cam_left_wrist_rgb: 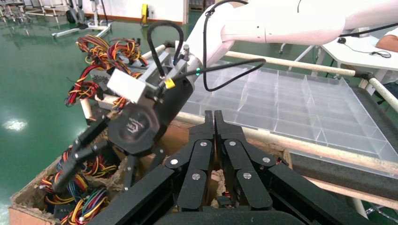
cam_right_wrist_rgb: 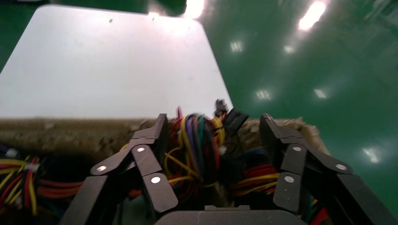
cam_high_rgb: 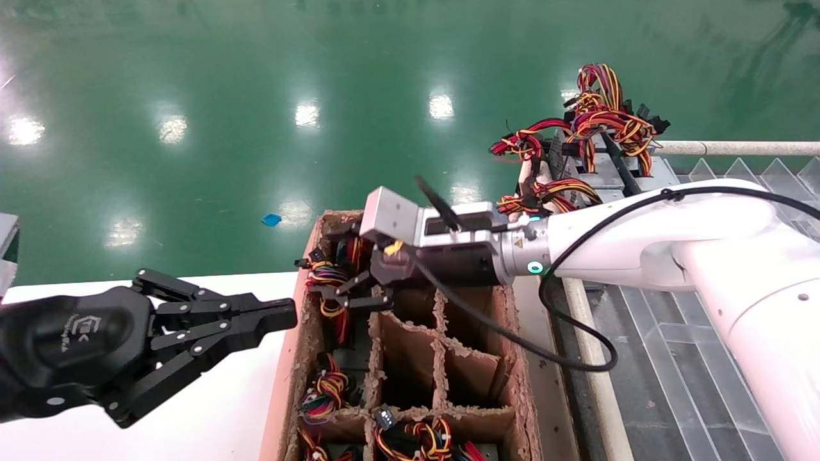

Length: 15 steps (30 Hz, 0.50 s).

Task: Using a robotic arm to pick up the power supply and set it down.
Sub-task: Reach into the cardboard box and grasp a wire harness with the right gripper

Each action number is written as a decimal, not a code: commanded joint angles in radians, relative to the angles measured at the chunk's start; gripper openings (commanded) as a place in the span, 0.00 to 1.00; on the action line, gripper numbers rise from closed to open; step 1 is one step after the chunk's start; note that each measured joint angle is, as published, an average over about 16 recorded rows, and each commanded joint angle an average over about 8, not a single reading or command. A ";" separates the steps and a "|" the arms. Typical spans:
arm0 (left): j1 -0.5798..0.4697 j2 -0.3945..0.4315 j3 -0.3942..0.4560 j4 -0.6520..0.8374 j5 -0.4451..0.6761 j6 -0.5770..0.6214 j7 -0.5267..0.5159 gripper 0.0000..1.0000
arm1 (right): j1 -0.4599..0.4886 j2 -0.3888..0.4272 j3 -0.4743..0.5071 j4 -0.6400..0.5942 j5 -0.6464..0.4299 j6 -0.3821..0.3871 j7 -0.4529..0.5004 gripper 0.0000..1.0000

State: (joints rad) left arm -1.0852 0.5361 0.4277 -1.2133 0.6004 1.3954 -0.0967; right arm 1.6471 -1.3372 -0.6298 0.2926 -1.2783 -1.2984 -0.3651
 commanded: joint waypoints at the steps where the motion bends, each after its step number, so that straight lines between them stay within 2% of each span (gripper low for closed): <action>1: 0.000 0.000 0.000 0.000 0.000 0.000 0.000 0.00 | 0.006 -0.004 -0.010 -0.005 -0.010 0.001 -0.007 0.00; 15: 0.000 0.000 0.000 0.000 0.000 0.000 0.000 0.00 | 0.024 -0.001 -0.051 0.009 -0.037 0.023 -0.011 0.00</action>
State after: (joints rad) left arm -1.0852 0.5361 0.4277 -1.2133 0.6004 1.3954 -0.0967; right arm 1.6705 -1.3366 -0.6781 0.3029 -1.3121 -1.2813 -0.3744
